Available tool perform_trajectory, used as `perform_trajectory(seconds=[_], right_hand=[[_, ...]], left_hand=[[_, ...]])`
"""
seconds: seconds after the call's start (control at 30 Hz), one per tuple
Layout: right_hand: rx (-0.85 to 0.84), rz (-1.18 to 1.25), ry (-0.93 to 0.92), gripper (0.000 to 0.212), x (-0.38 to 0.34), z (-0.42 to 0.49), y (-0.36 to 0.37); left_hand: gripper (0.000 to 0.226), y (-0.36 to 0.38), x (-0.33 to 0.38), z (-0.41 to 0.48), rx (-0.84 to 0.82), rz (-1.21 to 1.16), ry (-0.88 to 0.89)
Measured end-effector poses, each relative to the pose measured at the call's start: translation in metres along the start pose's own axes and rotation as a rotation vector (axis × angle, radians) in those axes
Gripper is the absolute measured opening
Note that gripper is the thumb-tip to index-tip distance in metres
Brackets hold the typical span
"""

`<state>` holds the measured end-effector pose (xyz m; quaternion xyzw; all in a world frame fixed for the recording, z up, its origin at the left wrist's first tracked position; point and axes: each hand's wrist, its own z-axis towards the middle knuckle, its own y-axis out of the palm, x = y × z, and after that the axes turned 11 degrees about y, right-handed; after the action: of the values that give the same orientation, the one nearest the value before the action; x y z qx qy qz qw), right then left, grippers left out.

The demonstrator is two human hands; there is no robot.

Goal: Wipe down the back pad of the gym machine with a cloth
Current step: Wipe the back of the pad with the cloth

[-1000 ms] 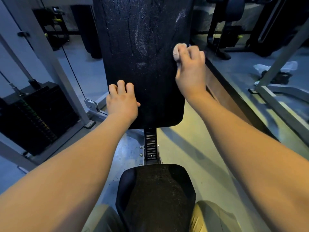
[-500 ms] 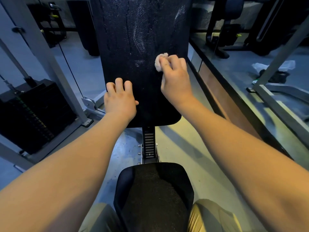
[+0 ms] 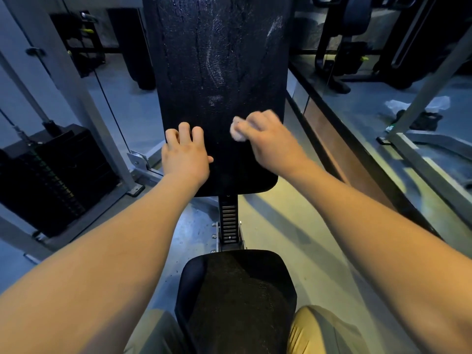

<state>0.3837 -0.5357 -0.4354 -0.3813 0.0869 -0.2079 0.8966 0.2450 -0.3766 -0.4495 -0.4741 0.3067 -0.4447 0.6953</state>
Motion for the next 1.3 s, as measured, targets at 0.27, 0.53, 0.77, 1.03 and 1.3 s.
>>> perform_trajectory(seconds=[0.27, 0.53, 0.77, 1.03, 1.3], right_hand=[[0.065, 0.097, 0.176, 0.018, -0.005, -0.056, 0.030], [0.023, 0.093, 0.238, 0.035, 0.006, -0.056, 0.013], [-0.069, 0.142, 0.286, 0.031, -0.038, -0.094, 0.038], [-0.003, 0.163, 0.218, 0.028, -0.041, -0.037, 0.007], [0.208, 0.185, 0.362, 0.022, -0.074, -0.005, 0.032]], left_hand=[[0.054, 0.002, -0.001, 0.000, 0.008, -0.003, 0.006], [0.054, 0.004, -0.002, -0.001, 0.024, -0.015, 0.004], [0.056, 0.002, -0.004, 0.000, 0.001, -0.019, 0.012], [0.058, -0.005, -0.017, -0.011, 0.060, -0.057, 0.100], [0.112, 0.005, -0.041, -0.035, 0.113, -0.084, 0.132]])
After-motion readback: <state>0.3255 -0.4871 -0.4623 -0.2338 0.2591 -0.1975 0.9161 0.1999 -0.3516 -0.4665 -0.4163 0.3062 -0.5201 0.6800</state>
